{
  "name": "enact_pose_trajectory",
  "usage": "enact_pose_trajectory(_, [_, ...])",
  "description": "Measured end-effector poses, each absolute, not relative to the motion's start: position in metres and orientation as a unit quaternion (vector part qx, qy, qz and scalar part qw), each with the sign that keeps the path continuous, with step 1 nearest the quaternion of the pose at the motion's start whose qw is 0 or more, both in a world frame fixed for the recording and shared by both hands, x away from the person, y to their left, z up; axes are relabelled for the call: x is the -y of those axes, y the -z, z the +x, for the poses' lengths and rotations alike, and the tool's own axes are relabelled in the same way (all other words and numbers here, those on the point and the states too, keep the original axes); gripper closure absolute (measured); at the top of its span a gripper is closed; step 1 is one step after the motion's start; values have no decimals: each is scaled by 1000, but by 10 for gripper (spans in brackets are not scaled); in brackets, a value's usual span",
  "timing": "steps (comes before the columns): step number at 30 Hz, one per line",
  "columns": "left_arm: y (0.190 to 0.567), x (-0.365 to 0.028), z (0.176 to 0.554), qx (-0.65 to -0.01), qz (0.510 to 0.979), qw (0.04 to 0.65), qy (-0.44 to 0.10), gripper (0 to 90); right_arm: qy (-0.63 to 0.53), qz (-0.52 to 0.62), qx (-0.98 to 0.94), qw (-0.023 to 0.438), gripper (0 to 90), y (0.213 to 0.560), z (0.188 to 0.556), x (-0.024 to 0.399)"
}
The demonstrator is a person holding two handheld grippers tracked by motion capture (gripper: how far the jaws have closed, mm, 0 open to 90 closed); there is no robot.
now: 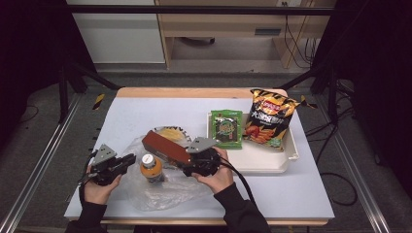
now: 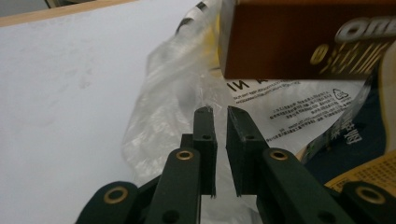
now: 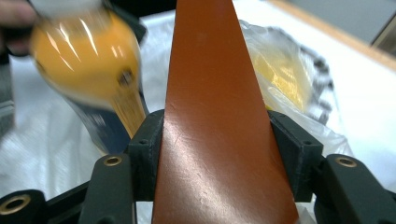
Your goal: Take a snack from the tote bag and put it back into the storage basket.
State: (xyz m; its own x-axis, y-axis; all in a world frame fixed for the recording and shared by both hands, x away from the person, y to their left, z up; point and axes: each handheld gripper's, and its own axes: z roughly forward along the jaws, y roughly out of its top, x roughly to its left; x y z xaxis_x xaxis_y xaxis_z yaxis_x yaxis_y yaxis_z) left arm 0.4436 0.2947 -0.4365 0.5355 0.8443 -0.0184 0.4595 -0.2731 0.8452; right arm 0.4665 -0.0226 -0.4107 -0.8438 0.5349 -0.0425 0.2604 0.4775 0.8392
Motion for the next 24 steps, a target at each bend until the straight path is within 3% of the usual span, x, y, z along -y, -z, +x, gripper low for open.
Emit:
enact_pose_trajectory(16, [451, -295, 442, -429, 777, 408, -213, 823, -422, 263, -856, 140, 418, 466, 476, 7])
enact_pose_trajectory(19, [455, -294, 443, -430, 779, 406, -208, 825, -426, 265, -854, 137, 338, 464, 474, 9])
enact_pose_trajectory(24, [455, -294, 443, -429, 779, 407, -209, 825, -473, 266, -831, 124, 275, 439, 463, 21])
